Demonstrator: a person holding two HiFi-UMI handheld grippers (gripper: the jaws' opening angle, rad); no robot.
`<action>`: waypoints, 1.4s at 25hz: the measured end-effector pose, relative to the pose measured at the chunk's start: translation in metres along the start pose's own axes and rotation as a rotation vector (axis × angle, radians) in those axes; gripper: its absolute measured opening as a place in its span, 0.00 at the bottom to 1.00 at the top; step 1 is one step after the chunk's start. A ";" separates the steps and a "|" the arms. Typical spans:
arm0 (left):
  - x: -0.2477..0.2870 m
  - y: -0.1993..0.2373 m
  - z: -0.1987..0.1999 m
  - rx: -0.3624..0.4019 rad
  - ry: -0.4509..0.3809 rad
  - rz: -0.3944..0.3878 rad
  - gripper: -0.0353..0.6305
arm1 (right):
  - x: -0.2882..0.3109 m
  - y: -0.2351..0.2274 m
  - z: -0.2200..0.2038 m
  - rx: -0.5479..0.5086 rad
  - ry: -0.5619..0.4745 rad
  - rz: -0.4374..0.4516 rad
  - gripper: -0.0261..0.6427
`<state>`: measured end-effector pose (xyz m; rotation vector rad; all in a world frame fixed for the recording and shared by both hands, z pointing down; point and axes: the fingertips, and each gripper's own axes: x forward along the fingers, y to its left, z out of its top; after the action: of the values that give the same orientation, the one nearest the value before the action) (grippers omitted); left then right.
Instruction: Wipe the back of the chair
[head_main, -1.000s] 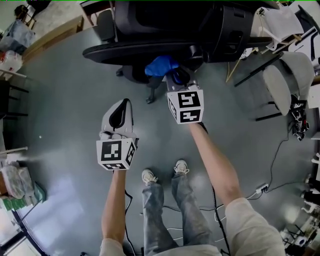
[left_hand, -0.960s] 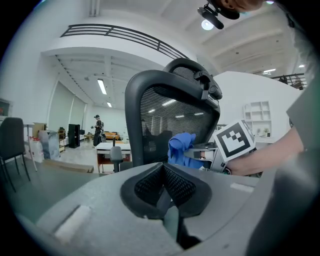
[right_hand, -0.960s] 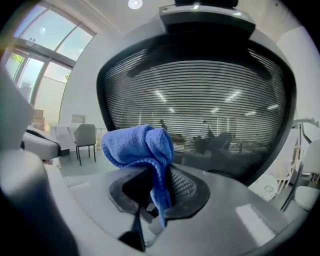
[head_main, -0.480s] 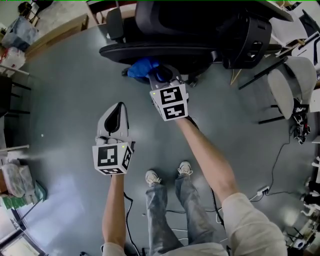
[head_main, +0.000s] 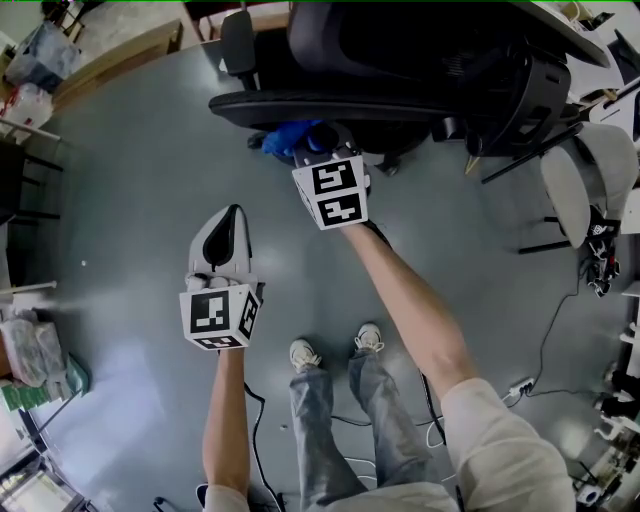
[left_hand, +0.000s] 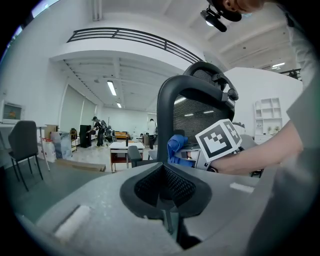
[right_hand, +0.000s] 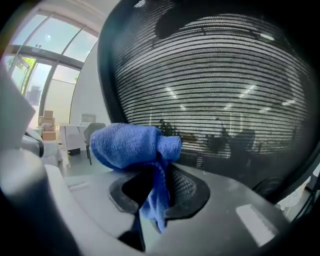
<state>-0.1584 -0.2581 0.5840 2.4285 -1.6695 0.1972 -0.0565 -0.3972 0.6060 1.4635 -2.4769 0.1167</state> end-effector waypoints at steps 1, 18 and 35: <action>0.002 -0.001 0.000 0.001 0.003 -0.003 0.06 | 0.000 -0.001 0.000 0.001 0.001 -0.003 0.14; 0.034 -0.031 0.012 0.022 0.007 -0.059 0.06 | -0.047 -0.107 -0.017 0.024 0.051 -0.165 0.14; 0.025 -0.010 0.000 0.010 0.021 -0.016 0.06 | -0.093 -0.139 -0.024 0.022 0.022 -0.250 0.14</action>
<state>-0.1402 -0.2773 0.5881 2.4373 -1.6442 0.2289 0.1113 -0.3808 0.5957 1.7556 -2.2591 0.1109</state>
